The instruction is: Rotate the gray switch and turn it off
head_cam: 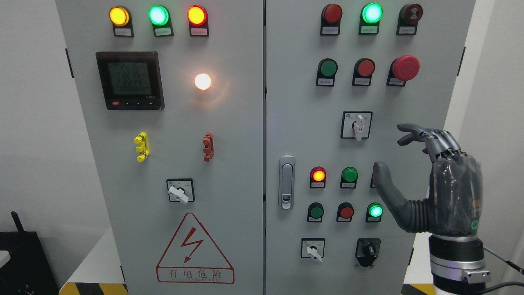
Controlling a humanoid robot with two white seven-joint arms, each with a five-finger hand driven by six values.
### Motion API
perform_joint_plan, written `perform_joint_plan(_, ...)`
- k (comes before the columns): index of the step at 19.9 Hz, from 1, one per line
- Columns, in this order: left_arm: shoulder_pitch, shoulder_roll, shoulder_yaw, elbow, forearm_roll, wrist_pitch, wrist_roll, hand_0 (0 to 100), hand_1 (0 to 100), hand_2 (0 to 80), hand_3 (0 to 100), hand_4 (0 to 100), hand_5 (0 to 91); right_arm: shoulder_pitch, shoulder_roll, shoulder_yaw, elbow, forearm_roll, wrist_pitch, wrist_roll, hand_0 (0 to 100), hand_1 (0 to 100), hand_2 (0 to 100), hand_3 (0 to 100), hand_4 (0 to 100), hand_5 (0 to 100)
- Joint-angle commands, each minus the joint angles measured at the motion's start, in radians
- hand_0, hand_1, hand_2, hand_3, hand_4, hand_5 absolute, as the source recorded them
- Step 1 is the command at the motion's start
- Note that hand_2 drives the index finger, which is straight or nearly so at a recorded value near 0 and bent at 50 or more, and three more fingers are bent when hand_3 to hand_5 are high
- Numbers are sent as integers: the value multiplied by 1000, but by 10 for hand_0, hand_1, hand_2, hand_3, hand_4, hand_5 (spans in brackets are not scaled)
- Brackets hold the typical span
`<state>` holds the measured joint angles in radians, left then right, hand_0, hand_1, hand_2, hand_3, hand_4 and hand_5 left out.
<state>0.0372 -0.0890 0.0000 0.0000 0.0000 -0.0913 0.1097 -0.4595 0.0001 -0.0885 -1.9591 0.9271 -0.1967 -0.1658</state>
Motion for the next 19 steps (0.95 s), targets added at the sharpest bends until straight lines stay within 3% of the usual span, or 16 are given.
perform_joint_plan(1, 0, 0, 32, 23, -8, 1, -1, 120, 389, 0, 0, 0, 0, 27, -12, -48, -40, -1, -6, 3, 207, 213, 35, 67, 0, 0)
perform_joint_plan(19, 0, 0, 32, 23, -8, 1, -1, 120, 389, 0, 0, 0, 0, 39, -2, -37, -40, -1, -15, 6, 175, 245, 54, 107, 0, 0)
